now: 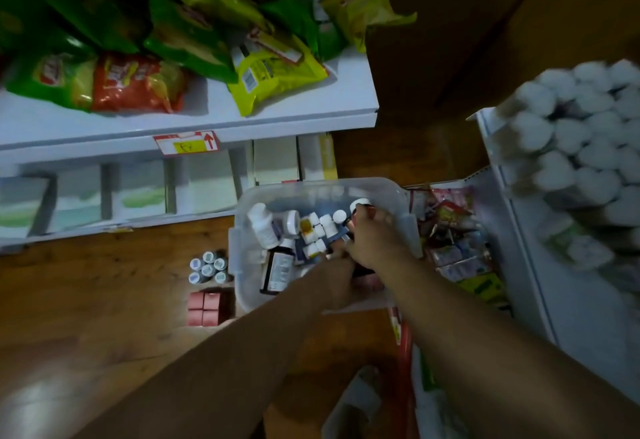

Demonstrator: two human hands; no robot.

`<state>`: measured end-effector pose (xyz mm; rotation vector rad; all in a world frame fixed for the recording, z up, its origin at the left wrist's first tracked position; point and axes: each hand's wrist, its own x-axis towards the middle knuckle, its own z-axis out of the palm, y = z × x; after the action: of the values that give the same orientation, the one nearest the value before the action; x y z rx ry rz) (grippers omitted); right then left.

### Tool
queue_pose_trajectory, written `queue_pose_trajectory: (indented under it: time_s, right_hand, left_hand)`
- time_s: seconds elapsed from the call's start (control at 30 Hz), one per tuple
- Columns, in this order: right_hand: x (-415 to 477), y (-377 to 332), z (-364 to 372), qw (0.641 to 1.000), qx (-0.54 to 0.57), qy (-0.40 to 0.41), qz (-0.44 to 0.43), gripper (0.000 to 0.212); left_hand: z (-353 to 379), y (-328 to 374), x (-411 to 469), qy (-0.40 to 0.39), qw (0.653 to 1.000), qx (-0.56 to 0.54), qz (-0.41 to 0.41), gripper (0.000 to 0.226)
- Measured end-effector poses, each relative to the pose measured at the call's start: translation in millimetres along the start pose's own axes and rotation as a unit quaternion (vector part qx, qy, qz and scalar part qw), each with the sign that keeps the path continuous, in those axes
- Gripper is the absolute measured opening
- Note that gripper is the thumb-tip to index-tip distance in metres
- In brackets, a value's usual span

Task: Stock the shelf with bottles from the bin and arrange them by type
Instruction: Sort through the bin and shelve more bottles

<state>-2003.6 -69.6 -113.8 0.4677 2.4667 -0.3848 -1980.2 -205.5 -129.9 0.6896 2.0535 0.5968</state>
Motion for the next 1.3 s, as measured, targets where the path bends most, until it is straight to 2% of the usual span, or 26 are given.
queue_pose_trajectory:
  time_s: [0.1,0.17,0.23,0.27,0.37,0.47,0.53,0.6,0.67,0.77,0.87,0.97,1.13,1.23,1.3]
  right_hand:
    - [10.9,3.3,10.2,0.998,-0.023,0.05,-0.014,0.069]
    - [10.8,1.6,9.1,0.999,-0.012,0.049,-0.011,0.077]
    - [7.6,-0.8,3.0,0.995,0.089,0.033,0.014,0.082]
    - [4.0,-1.2,-3.3,0.986,0.163,0.028,0.032,0.078]
    - [-19.4,0.1,-34.9,0.93,0.362,0.04,0.044,0.063]
    - [-61.8,-0.6,-77.7,0.878,0.471,0.087,0.003,0.064]
    - [-96.5,-4.5,-107.7,0.837,0.538,0.101,-0.012,0.062]
    - [-132.7,-11.5,-137.8,0.792,0.6,0.109,-0.03,0.059]
    - [-166.6,-18.0,-164.8,0.753,0.646,0.117,-0.048,0.056]
    - [-219.7,-22.9,-206.6,0.693,0.703,0.138,-0.078,0.057]
    - [-280.2,-19.9,-250.2,0.663,0.716,0.195,-0.096,0.052]
    - [-339.4,-8.9,-279.0,0.648,0.704,0.269,-0.112,0.052]
    - [-427.5,20.8,-297.2,0.634,0.647,0.405,-0.121,0.063]
    - [-475.3,42.1,-294.3,0.626,0.61,0.477,-0.094,0.066]
    - [-500.0,55.9,-288.7,0.608,0.597,0.519,-0.071,0.071]
  left_hand:
    - [-0.2,-5.7,7.2,0.006,0.999,0.044,0.006,0.071]
    - [-7.4,-10.0,7.1,-0.024,0.999,0.033,0.012,0.067]
    - [-25.7,-9.6,-1.7,-0.049,0.999,-0.001,-0.003,0.058]
    - [-39.0,-9.2,-9.7,-0.055,0.998,-0.015,-0.015,0.051]
    - [-81.6,-11.4,-41.4,-0.048,0.995,-0.077,-0.038,0.029]
    - [-117.1,-3.5,-83.3,0.003,0.981,-0.189,-0.047,0.03]
    - [-135.6,13.5,-108.3,0.057,0.944,-0.321,-0.042,0.03]
    - [-154.2,42.8,-130.7,0.101,0.892,-0.441,-0.021,0.037]
    - [-171.5,76.5,-148.0,0.123,0.852,-0.509,0.012,0.046]
    - [-199.1,136.0,-173.8,0.112,0.81,-0.57,0.082,0.051]
    - [-226.5,198.5,-203.4,0.089,0.8,-0.571,0.162,0.046]
    - [-242.9,256.7,-230.3,0.058,0.797,-0.555,0.23,0.049]
    - [-235.7,341.0,-260.3,-0.003,0.824,-0.471,0.316,0.052]
    - [-217.5,385.8,-269.6,0.001,0.844,-0.391,0.368,0.053]
    - [-200.7,412.3,-274.1,0.003,0.847,-0.353,0.397,0.051]
